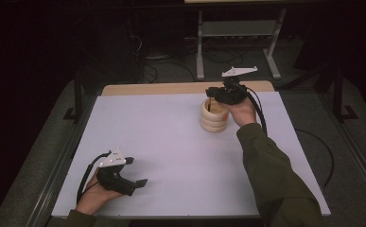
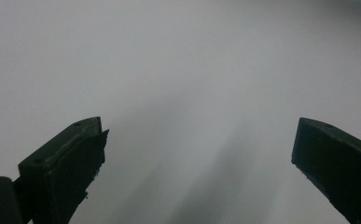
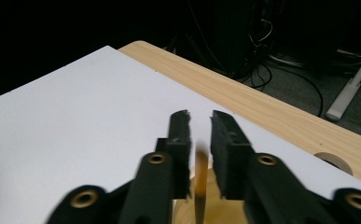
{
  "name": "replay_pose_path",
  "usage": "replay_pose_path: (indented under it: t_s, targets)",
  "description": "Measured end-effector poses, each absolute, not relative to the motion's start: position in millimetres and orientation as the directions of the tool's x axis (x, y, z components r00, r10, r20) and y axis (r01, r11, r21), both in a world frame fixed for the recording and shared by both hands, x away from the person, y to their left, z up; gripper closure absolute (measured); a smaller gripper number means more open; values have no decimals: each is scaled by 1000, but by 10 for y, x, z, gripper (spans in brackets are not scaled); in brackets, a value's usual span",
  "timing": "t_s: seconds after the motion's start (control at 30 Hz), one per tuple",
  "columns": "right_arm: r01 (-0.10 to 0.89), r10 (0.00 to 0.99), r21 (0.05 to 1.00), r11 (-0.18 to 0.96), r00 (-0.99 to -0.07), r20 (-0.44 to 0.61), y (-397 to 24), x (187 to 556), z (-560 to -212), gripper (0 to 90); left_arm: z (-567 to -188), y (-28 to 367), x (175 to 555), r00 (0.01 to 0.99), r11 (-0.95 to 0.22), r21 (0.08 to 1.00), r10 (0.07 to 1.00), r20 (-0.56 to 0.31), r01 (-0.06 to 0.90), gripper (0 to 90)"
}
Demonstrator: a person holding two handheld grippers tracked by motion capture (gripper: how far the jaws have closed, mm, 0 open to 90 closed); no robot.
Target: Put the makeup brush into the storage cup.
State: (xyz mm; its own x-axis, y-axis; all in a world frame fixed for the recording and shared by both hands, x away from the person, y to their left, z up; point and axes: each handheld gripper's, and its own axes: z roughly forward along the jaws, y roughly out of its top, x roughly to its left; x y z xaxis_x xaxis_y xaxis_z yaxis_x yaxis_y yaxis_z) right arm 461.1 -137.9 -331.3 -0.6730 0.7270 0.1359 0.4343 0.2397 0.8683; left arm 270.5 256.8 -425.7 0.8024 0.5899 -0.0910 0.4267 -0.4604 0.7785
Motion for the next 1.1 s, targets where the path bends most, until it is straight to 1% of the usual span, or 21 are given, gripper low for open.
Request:
replay_pose_path:
  t_s: [0.07,0.2,0.27,0.33,0.4,0.53,1.1]
  targets:
    - [436,728,868,236,-672,139,-1381,4613,-3313,614,-4255,2567,2704,802,-459,780,590,-92,426,22]
    - [443,742,870,217,-654,148,-1391,4611,-3303,380,-4258,2562,2703,803,-462,776,589,-93,429,22]
    - [444,748,871,210,-646,149,-1399,4607,-3304,294,-4258,2563,2703,802,-462,776,589,-94,430,22]
    - [440,759,873,212,-637,137,-1411,4606,-3308,188,-4257,2566,2705,803,-463,776,589,-93,429,22]
    - [439,765,872,216,-631,128,-1426,4605,-3314,129,-4258,2570,2709,805,-465,777,587,-89,425,22]
    - [432,774,874,224,-623,110,-1451,4553,-3310,118,-4257,2564,2704,802,-458,779,590,-94,428,22]
    - [402,741,881,249,-665,94,-1605,4223,-3255,89,-4233,2544,2709,796,-455,778,597,-95,434,22]
